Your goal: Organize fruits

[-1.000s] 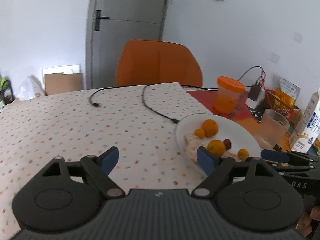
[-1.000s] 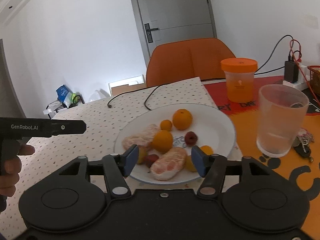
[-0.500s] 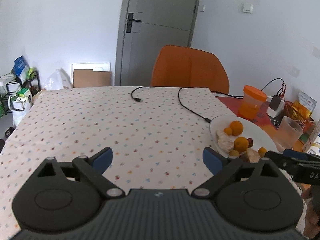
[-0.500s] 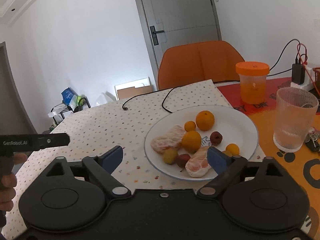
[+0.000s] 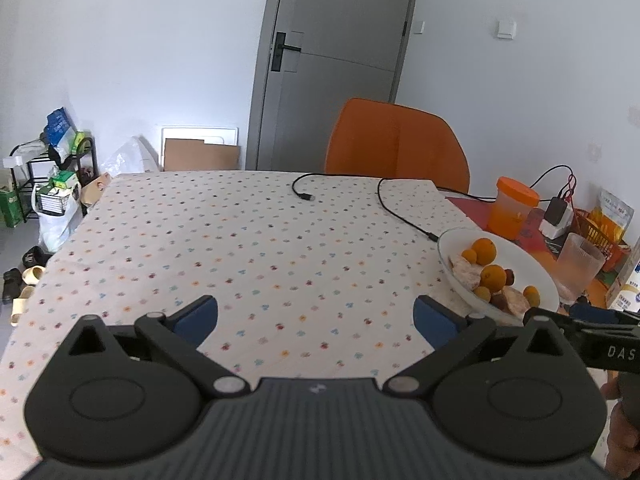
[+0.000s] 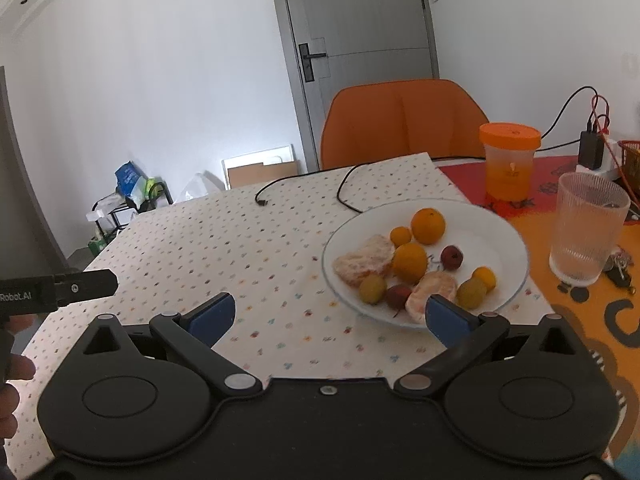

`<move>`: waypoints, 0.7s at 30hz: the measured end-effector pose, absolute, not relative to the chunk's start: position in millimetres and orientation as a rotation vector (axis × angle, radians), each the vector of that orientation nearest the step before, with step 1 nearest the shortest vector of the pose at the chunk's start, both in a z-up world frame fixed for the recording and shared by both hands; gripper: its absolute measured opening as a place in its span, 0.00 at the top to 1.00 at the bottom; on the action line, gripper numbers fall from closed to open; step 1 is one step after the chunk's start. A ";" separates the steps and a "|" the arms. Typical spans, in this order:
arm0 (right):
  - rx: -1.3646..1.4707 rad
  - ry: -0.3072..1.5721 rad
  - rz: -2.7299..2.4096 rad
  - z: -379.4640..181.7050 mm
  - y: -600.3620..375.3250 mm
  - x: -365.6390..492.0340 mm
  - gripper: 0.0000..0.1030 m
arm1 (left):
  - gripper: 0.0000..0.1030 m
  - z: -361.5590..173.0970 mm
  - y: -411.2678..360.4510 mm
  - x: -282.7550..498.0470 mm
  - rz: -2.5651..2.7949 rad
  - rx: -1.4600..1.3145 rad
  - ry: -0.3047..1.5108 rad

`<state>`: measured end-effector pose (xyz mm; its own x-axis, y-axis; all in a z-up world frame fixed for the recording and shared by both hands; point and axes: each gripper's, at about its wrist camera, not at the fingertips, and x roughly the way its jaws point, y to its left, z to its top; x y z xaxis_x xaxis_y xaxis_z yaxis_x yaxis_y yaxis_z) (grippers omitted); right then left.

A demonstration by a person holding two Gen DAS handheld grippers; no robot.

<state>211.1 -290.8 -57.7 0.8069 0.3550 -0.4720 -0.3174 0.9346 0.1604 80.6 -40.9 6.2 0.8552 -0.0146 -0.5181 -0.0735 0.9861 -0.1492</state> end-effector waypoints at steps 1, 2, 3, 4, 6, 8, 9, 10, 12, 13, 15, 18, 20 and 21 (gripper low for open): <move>0.070 0.519 0.356 -57.9 -288.2 208.4 0.00 | 0.00 6.0 -39.1 77.4 0.035 -0.164 0.546; 0.064 0.521 0.354 -58.2 -286.0 206.2 0.00 | 0.00 5.7 -37.7 74.6 0.035 -0.163 0.546; 0.060 0.525 0.352 -58.3 -283.6 204.3 0.00 | 0.00 5.6 -36.3 71.9 0.037 -0.162 0.547; 0.058 0.531 0.352 -58.6 -281.3 202.5 0.00 | 0.00 5.3 -34.7 69.0 0.038 -0.161 0.548; 0.059 0.537 0.356 -58.5 -278.2 198.8 0.00 | 0.00 5.0 -32.5 63.2 0.039 -0.157 0.548; 0.065 0.536 0.356 -57.6 -276.0 195.1 0.00 | 0.00 4.8 -31.0 58.3 0.041 -0.154 0.551; 0.067 0.535 0.350 -57.2 -275.4 193.9 0.00 | 0.00 4.5 -30.6 56.5 0.042 -0.154 0.552; 0.068 0.533 0.345 -56.6 -274.5 192.6 0.00 | 0.00 4.1 -29.8 54.6 0.041 -0.153 0.552; 0.067 0.530 0.334 -55.1 -273.0 190.6 0.00 | 0.00 3.2 -28.3 50.4 0.046 -0.151 0.555; 0.067 0.530 0.330 -54.1 -271.9 189.5 0.00 | 0.00 2.8 -27.6 48.4 0.049 -0.150 0.557; 0.068 0.529 0.327 -52.0 -270.8 186.4 0.00 | 0.00 2.4 -25.4 44.7 0.052 -0.153 0.556; 0.067 0.523 0.334 -49.8 -269.7 180.0 0.00 | 0.00 1.9 -24.4 39.3 0.056 -0.149 0.552; 0.068 0.518 0.334 -49.3 -269.7 176.4 0.00 | 0.00 0.9 -21.3 36.9 0.059 -0.160 0.560; 0.068 0.520 0.331 -49.2 -269.6 175.4 0.00 | 0.00 0.2 -19.9 35.5 0.059 -0.164 0.563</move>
<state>175.4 -269.6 -49.2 0.8157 0.3276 -0.4767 -0.2935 0.9446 0.1468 35.5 -19.9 0.2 0.8443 0.0112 -0.5357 -0.1009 0.9852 -0.1385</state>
